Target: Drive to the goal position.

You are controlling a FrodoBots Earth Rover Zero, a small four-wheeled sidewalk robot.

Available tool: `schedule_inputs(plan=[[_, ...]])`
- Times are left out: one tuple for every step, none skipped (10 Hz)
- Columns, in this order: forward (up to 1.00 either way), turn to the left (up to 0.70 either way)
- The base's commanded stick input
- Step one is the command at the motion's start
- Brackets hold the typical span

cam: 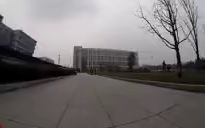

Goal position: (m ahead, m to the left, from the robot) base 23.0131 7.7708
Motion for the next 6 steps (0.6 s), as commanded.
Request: schedule_inputs(plan=[[0.7,0.0],[0.7,0.0],[0.7,0.0],[0.7,0.0],[0.7,0.0],[0.7,0.0]])
